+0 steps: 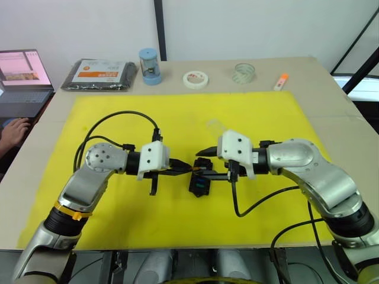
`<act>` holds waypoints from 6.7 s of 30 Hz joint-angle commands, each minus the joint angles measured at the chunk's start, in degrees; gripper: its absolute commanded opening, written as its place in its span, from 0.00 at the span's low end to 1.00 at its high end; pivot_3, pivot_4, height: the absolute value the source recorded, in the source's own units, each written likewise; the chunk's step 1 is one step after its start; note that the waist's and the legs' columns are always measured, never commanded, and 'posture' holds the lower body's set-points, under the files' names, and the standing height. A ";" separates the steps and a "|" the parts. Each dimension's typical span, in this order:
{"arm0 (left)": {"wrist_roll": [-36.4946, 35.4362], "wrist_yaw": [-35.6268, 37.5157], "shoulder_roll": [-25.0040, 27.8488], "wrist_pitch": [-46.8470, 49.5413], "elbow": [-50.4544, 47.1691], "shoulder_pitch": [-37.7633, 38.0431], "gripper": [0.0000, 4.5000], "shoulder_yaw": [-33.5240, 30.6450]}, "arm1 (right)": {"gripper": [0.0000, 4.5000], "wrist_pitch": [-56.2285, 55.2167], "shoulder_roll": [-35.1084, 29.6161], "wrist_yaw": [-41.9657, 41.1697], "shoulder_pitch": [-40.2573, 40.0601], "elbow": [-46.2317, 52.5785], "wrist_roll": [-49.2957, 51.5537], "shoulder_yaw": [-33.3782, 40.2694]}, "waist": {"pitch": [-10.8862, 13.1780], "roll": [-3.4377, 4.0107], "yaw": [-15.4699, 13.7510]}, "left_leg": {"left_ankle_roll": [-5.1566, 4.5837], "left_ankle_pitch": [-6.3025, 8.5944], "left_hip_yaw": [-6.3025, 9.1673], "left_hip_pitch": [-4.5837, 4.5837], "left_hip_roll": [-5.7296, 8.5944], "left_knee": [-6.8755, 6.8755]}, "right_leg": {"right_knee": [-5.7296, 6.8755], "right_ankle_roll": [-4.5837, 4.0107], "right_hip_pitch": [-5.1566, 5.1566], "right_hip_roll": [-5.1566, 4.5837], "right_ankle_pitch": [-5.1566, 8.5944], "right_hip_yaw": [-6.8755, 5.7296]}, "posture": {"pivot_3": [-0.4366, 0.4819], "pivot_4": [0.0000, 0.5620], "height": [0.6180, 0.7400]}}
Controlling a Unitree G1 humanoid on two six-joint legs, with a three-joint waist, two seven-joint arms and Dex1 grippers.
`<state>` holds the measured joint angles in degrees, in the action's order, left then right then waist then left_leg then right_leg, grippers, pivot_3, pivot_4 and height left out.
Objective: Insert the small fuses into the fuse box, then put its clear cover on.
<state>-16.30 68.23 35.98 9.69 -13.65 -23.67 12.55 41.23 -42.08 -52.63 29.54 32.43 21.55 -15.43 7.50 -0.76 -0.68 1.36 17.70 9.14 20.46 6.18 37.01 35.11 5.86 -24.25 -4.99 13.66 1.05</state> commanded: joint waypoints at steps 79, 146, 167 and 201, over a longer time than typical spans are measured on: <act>-3.35 -0.79 0.60 2.51 -3.72 -0.63 0.00 -1.88 | 0.36 -1.66 -0.09 -0.90 -1.92 -1.09 1.31 1.53 | 0.00 0.00 0.01 | 0.00 0.00 0.00 0.00 0.00 0.00 | 0.00 0.00 0.00 0.00 0.00 0.00 | 0.48 0.27 1.00; -2.77 -5.81 -5.93 -3.49 4.57 7.45 0.99 -4.29 | 0.00 13.30 -0.92 -0.44 12.71 -10.04 -7.02 -10.33 | 0.00 0.01 -0.01 | -0.03 0.02 -0.02 0.00 0.00 0.01 | -0.02 0.00 0.00 -0.02 0.00 0.00 | 0.48 0.27 1.00; -2.81 -5.88 -5.36 -2.82 3.41 6.50 0.99 -3.55 | 0.00 15.70 -0.51 -0.85 13.10 -7.90 -6.34 -9.53 | 0.01 0.01 -0.02 | -0.03 0.02 -0.02 0.00 0.00 0.01 | -0.02 0.00 0.01 -0.02 0.00 0.00 | 0.48 0.27 1.00; -1.90 -6.21 -5.46 -4.03 2.84 6.84 0.99 -2.26 | 0.00 17.49 -0.20 -1.02 12.60 -10.40 -8.23 -12.06 | 0.00 0.00 0.00 | -0.03 0.02 -0.02 -0.01 0.00 0.01 | -0.02 0.00 0.01 -0.02 0.00 0.00 | 0.48 0.27 1.00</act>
<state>-17.95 62.25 30.46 5.85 -8.29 -16.50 10.39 58.08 -42.16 -53.84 42.20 21.23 13.21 -28.22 7.50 -0.75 -0.68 1.32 17.72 9.12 20.45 6.18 37.01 35.09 5.86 -24.23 -5.01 13.66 1.05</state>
